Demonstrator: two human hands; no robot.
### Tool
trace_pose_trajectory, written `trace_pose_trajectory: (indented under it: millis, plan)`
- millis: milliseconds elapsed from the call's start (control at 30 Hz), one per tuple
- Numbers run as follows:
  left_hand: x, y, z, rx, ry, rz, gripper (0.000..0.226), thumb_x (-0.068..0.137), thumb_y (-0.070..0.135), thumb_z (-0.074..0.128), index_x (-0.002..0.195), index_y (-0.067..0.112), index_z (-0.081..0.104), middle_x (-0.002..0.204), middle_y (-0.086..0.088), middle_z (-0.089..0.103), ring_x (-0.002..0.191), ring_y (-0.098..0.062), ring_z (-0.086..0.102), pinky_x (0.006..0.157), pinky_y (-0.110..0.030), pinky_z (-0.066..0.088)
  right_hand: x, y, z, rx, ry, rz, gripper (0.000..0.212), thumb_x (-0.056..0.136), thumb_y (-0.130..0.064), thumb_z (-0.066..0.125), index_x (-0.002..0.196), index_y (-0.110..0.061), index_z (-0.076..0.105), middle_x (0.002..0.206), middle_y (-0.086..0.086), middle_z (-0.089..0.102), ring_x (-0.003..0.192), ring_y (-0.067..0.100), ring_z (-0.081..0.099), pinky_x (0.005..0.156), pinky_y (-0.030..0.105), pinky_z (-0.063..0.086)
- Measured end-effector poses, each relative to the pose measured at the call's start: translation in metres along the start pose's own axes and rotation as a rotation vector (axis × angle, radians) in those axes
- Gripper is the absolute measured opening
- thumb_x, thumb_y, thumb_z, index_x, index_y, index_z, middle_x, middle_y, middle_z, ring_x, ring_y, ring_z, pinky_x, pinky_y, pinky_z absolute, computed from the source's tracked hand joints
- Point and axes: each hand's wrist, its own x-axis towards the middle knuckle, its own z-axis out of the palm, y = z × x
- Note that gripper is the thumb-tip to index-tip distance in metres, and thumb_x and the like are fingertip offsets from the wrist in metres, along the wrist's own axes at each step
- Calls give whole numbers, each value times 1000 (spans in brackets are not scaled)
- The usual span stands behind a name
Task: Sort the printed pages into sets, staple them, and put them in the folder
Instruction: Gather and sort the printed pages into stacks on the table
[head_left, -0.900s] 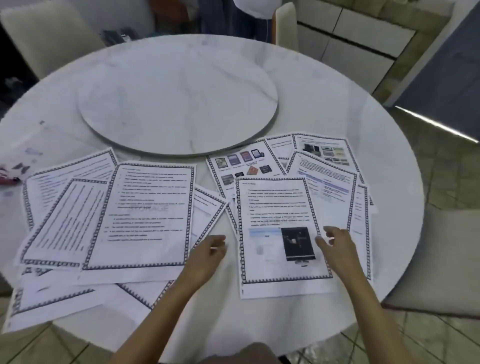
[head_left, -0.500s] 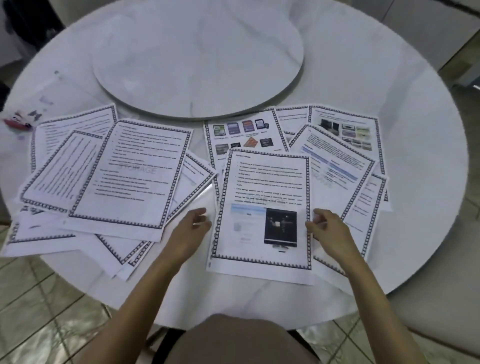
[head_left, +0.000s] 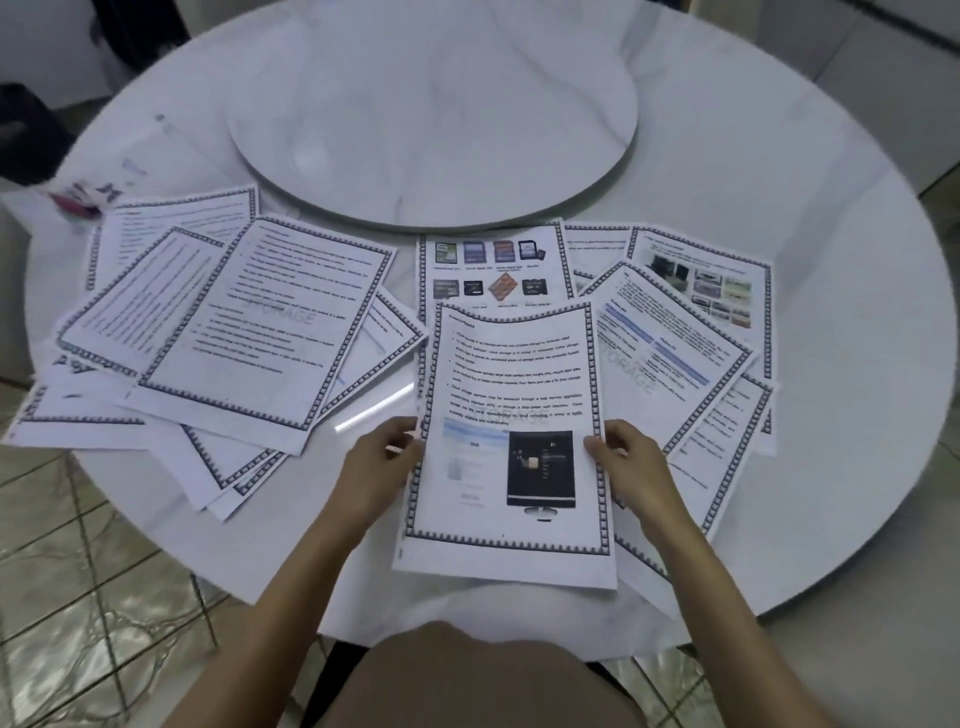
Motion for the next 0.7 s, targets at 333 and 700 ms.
trace_pose_trajectory:
  millis: [333,700]
  plan:
    - [6,2,1,-174,48,-1,25,94,19,46,117,26,54,112,3,60,95,-14,57,76,-24,48,0,-1,-35,150,224,-70,14,96,-16,45,95,-20,59,88,-6,65,80,13,64,68,26,51]
    - [25,5,-2,-203,92,-98,43,93,21,50,135,15,40,119,-2,55,104,-23,54,82,-32,45,-5,34,-113,366,534,107,14,95,-13,45,86,-9,56,79,2,59,67,12,58,49,8,50]
